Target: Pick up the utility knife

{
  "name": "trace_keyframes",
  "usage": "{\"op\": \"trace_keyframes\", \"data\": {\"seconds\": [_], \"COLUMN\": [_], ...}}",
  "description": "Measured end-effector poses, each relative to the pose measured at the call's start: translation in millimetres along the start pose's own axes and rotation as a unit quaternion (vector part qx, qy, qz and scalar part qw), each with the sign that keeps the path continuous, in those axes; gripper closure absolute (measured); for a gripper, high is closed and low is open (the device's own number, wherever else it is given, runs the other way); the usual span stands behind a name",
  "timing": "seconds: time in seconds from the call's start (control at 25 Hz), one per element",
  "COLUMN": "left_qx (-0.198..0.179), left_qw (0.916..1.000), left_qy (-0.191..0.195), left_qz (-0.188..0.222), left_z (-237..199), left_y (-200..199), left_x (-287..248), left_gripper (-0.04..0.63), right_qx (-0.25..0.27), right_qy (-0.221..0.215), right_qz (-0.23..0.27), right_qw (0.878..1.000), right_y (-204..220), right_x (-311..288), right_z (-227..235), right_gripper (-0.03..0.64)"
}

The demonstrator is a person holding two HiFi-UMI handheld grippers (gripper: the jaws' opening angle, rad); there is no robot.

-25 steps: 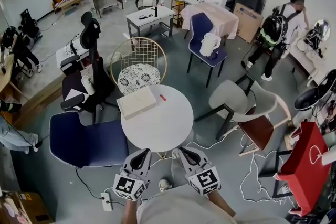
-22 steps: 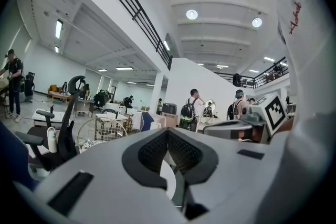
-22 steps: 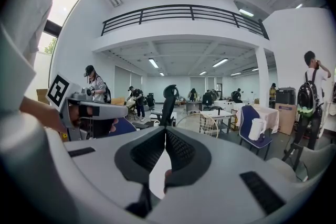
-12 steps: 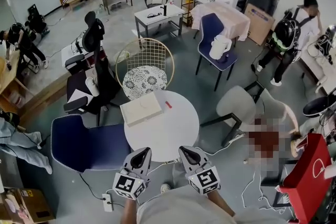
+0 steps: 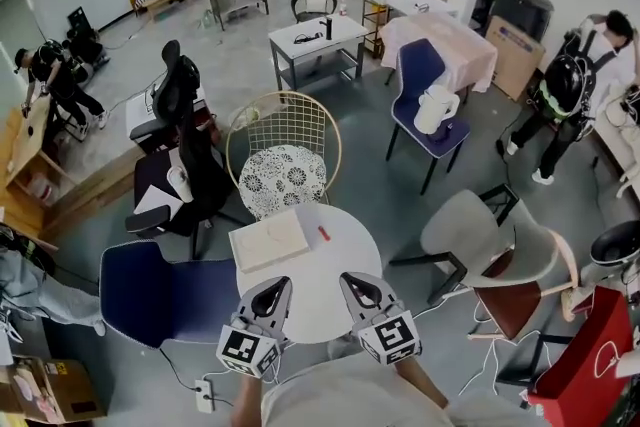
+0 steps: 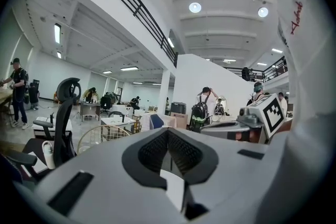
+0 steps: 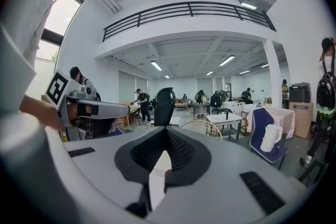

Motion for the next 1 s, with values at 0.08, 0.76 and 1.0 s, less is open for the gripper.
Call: {"op": "trace_keyframes", "data": {"seconds": [0.08,0.76,1.0], "left_qx": [0.004,0.005,0.006], "left_qw": [1.0000,0.9997,0.9998], "left_qy": [-0.006,-0.015,-0.012], "left_qz": [0.000,-0.020,-0.014], "left_z": [-4.6,-16.4,-32.2], "left_y": [-2.9,-7.6,-7.1], "left_x": [-15.8,-85.3,-85.7], "left_gripper": [0.583,0.583,0.583], "right_qx": [0.002,-0.031,-0.029], "right_qy": [-0.006,-0.019,-0.004], "right_qz": [0.005,0.008,0.007], "right_qw": [1.000,0.999,1.000], "right_y": [-9.4,-18.9,-19.5], "right_x": [-9.6,-53.5,-65.4], "right_z": [13.7,82.6,85.1], "right_gripper": [0.600,0.600,0.600]}}
Point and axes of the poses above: the fingertips, and each gripper's own axes: x backward along the fingers, z to its right, y out of its underside, the point moved 5 cm from there along x, backward along the fingers, and after that the axes turned 7 degrees about -x, right-handed, at the moved point
